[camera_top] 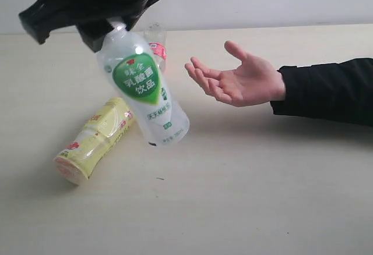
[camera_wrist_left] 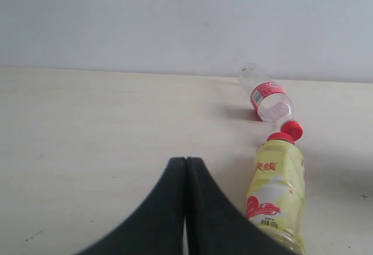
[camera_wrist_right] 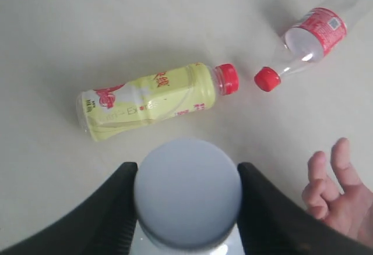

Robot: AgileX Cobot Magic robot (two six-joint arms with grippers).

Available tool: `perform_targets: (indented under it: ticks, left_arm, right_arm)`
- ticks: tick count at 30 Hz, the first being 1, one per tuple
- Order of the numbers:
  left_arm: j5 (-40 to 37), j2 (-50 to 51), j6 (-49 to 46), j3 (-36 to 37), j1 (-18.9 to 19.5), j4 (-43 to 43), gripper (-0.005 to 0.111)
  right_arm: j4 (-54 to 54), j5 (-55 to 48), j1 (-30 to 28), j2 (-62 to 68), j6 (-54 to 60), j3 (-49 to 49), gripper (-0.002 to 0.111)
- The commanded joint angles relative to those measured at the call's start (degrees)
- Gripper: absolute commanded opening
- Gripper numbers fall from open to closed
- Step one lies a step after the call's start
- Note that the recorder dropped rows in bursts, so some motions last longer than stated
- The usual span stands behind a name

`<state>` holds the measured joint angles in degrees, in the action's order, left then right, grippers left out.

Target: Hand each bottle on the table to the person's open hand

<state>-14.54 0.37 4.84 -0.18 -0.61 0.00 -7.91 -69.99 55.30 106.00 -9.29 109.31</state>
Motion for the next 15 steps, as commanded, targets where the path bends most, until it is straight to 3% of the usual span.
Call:
perform_targets:
  ticks: [1,9,15]
  left_arm:
    - [0.55,-0.37,-0.14,0.18,0.11,-0.60,0.000]
    - [0.55,-0.37,-0.14,0.18,0.11,-0.60,0.000]
    - [0.55,-0.37,-0.14,0.18,0.11,-0.60,0.000]
  right_arm:
    - [3.44,0.03,-4.54,-2.05,-1.56,0.75,0.000]
    - [7.53,0.03,-12.88,-2.42,-0.98,0.59,0.000]
    - [7.51,0.03,-19.43,-4.69,2.35,-9.90,0.000]
